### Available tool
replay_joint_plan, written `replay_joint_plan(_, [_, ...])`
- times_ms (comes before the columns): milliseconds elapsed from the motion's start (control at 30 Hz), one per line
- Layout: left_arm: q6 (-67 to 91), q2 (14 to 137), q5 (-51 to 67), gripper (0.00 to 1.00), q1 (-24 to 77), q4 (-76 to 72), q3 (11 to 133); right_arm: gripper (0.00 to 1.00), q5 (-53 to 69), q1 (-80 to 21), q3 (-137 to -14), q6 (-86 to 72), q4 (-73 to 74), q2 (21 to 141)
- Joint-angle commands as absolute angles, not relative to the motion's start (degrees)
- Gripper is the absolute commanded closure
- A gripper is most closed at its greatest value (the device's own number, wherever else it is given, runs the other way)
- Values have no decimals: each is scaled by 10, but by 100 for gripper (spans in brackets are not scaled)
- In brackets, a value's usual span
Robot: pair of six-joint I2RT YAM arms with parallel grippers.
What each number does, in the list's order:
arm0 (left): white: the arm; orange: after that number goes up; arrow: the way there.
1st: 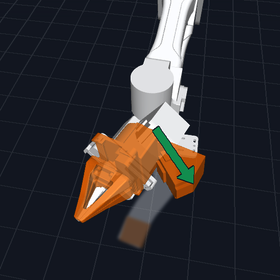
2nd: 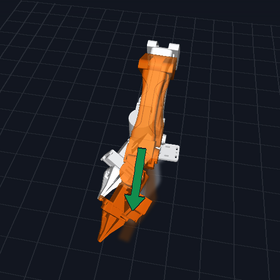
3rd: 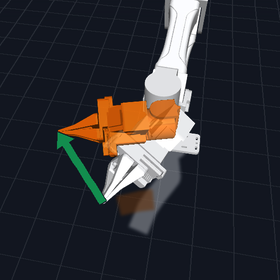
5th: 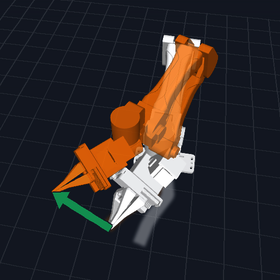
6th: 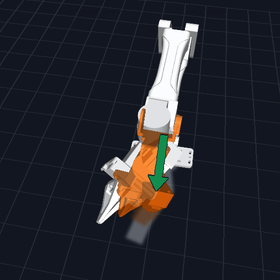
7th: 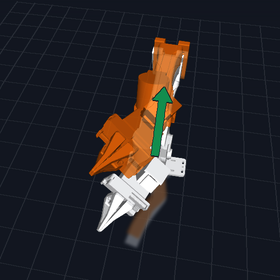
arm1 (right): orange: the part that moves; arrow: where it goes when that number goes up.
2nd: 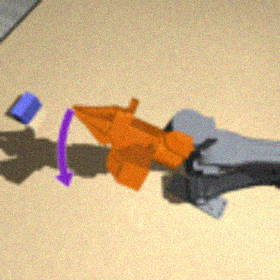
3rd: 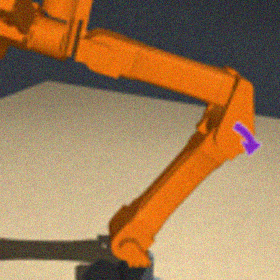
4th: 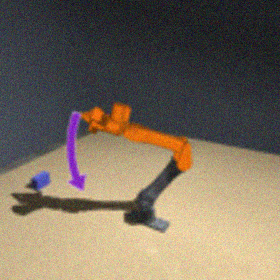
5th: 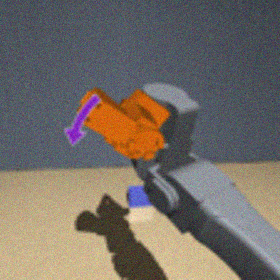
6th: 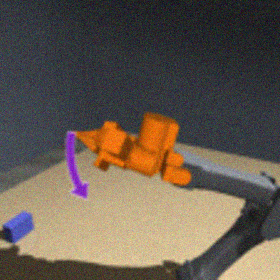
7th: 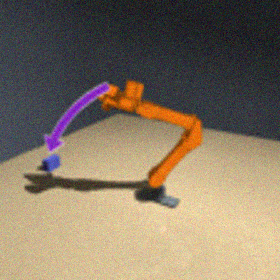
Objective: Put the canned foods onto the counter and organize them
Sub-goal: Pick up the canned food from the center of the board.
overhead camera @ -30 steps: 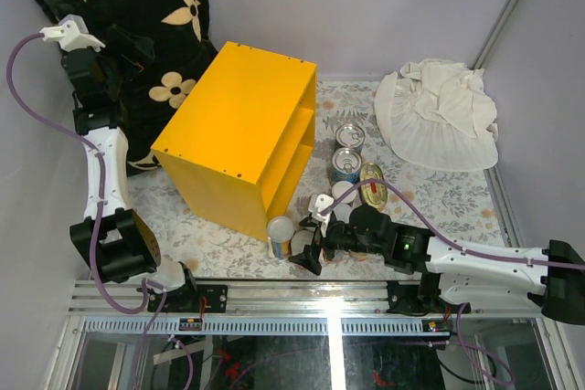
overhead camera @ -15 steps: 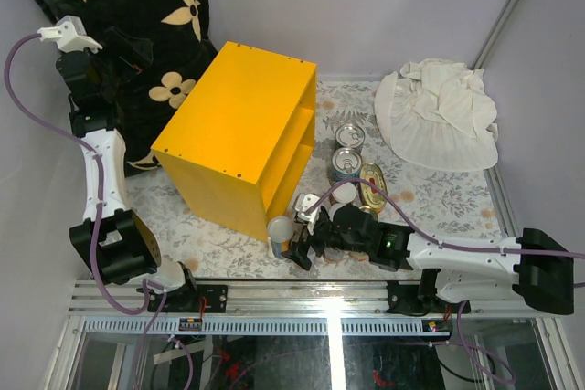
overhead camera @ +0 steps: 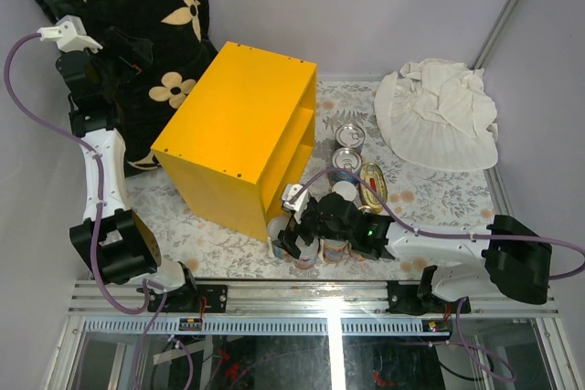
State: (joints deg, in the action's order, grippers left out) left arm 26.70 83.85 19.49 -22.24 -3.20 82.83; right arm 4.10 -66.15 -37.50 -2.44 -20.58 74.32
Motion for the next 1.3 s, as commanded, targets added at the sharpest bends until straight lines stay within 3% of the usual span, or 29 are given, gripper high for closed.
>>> replay_joint_plan(0, [261,842,207,0,-226,-55,840,0,57,-654,-406,-22,-245,754])
replay_joint_plan(167, [257,824,199,0,-223,-75,817,1,70,-653,-409,-18,-248,775])
replay_joint_plan(333, [259,817,188,0,-223,-81,818,8,87,-653,-418,-15,-254,798])
replay_joint_plan(467, [269,822,191,0,-223,-75,828,32,85,-653,-417,-14,-260,802])
replay_joint_plan(600, [279,809,193,0,-224,-85,813,65,80,-653,-417,-19,-257,797])
replay_joint_plan(800, [276,814,202,0,-225,-84,821,95,85,-653,-432,-24,-241,763])
replay_joint_plan(1033, [285,824,199,0,-225,-48,843,100,110,-652,-464,-34,-219,688])
replay_joint_plan(1267, [276,818,192,0,-220,-4,853,100,153,-652,-606,-33,-72,631])
